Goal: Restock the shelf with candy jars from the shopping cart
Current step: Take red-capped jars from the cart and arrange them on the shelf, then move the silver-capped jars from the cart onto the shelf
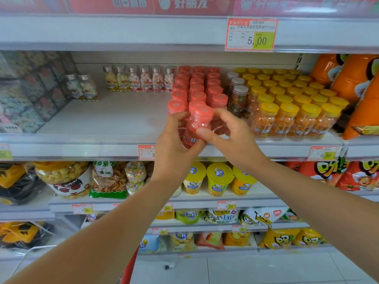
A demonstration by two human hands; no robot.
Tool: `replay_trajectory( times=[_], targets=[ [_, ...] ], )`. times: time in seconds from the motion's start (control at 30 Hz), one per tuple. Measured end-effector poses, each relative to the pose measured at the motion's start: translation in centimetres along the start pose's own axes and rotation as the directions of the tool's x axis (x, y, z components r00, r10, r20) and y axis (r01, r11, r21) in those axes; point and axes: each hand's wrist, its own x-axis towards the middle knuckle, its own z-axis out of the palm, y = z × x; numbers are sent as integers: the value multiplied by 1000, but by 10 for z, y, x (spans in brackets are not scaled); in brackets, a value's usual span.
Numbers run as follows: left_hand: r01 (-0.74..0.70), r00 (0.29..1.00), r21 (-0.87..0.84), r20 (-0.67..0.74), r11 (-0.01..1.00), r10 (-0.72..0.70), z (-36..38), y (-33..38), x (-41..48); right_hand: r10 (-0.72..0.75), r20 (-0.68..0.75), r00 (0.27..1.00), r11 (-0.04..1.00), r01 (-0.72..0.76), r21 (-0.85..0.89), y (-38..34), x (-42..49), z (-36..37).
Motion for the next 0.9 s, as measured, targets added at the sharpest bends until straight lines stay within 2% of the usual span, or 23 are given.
replay_trajectory(
  times=[0.1, 0.2, 0.3, 0.37, 0.47, 0.6, 0.9],
  targets=[
    [-42, 999, 50, 17, 998, 41, 5, -1, 1, 12, -36, 999, 1000, -13, -17, 4, 0, -11],
    [-91, 991, 259, -72, 961, 113, 3, -5, 3, -5, -166, 986, 997, -7, -73, 11, 4, -23],
    [-4, 990, 454, -124, 891, 68, 2, -12, 8, 5, -285, 958, 987, -51, -152, 20, 11, -32],
    [56, 993, 509, -121, 859, 6, 4, -17, 11, 28, -306, 952, 981, -85, -175, 26, 16, -34],
    [96, 994, 532, -95, 841, -53, 9, -22, 13, 27, -280, 960, 977, -85, -195, 31, 21, -32],
    [99, 994, 512, -96, 853, -57, 12, -23, 12, 3, -208, 978, 969, -54, -242, 36, 21, -27],
    [82, 996, 495, -63, 865, -59, 10, -24, 10, 41, -217, 975, 956, -102, -275, 51, 23, -21]
  ],
)
